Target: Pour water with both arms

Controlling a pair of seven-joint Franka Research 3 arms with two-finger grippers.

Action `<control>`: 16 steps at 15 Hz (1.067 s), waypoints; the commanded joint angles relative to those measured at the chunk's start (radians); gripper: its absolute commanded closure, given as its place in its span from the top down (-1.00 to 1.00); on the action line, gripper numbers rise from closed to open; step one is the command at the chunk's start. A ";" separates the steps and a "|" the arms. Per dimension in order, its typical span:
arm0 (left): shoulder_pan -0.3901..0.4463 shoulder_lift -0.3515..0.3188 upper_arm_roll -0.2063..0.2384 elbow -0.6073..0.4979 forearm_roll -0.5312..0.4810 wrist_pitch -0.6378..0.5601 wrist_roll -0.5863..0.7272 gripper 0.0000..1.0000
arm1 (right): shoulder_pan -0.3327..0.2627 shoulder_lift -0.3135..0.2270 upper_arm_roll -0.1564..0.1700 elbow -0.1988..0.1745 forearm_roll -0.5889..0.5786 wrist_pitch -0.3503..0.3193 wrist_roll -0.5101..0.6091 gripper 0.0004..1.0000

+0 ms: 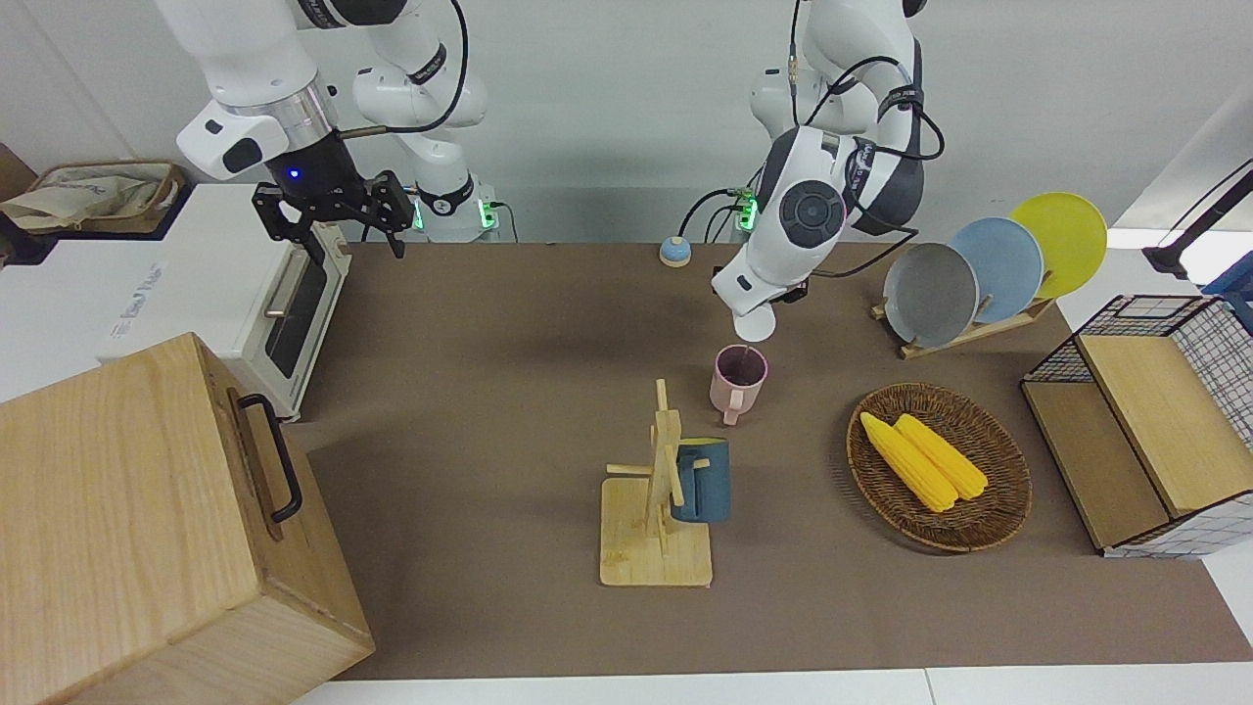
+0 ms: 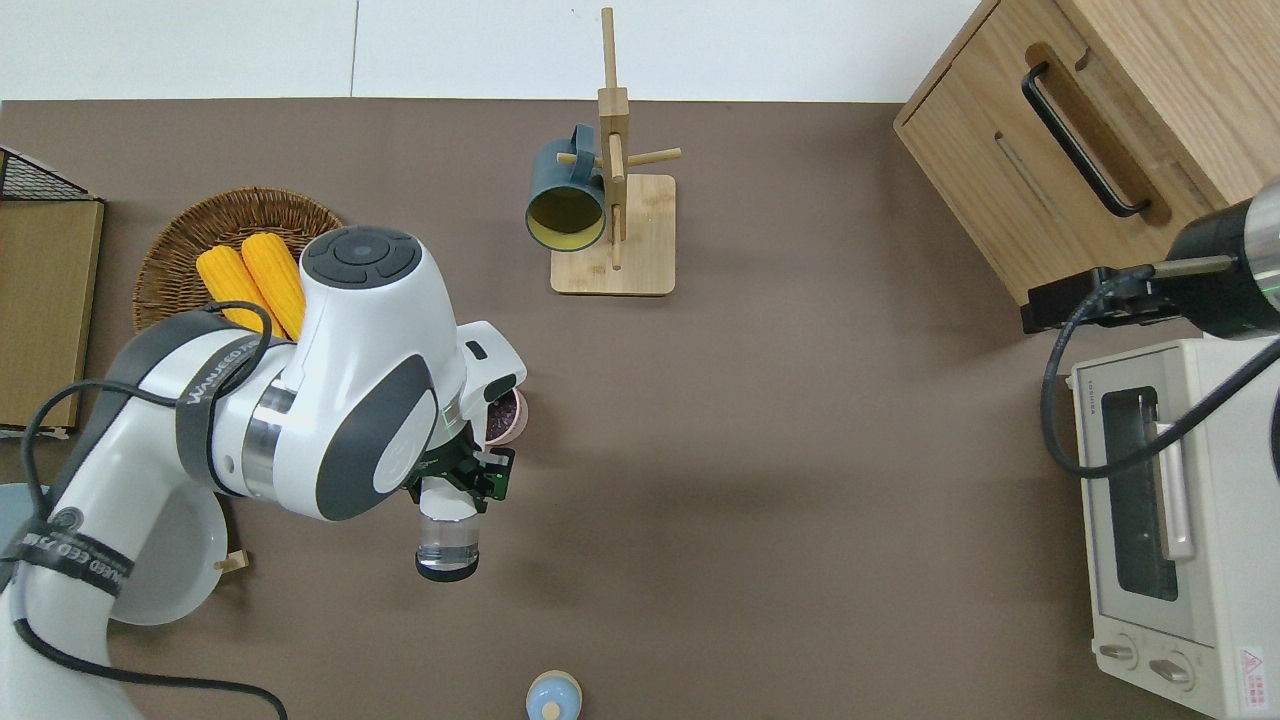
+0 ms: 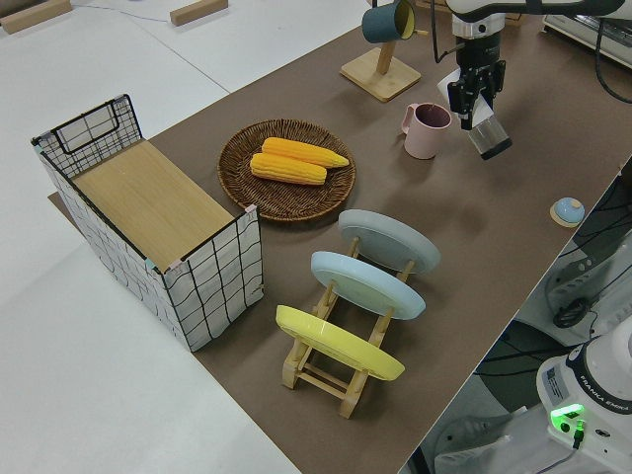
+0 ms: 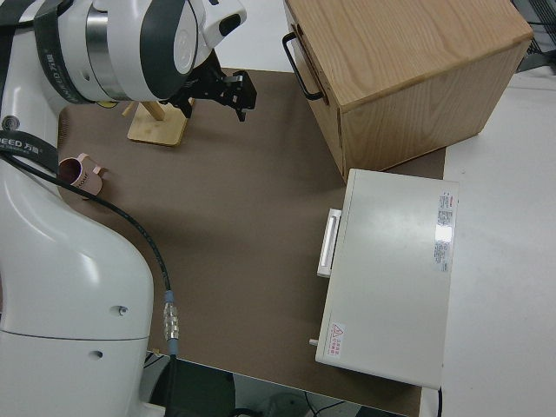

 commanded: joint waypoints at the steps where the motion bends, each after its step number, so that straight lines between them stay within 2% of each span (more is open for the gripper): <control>1: -0.004 -0.171 0.003 -0.186 -0.031 0.180 -0.018 -0.93 | -0.008 -0.022 0.000 -0.026 0.023 0.004 -0.011 0.98; 3: -0.009 -0.204 -0.005 -0.240 -0.031 0.243 -0.023 -0.93 | -0.008 -0.022 0.000 -0.026 0.023 0.004 -0.011 0.98; 5: -0.010 -0.265 -0.008 -0.356 -0.031 0.344 -0.027 -0.93 | -0.008 -0.022 0.000 -0.026 0.023 0.004 -0.011 0.98; 7: -0.010 -0.293 -0.008 -0.429 -0.031 0.422 -0.030 -0.93 | -0.008 -0.022 0.000 -0.026 0.023 0.004 -0.011 0.98; 12: 0.003 -0.308 0.004 -0.434 -0.011 0.496 -0.119 -0.93 | -0.008 -0.022 0.000 -0.026 0.023 0.004 -0.011 0.99; 16: 0.100 -0.322 0.011 -0.405 0.059 0.509 -0.119 -0.93 | -0.008 -0.022 0.000 -0.026 0.023 0.004 -0.011 0.98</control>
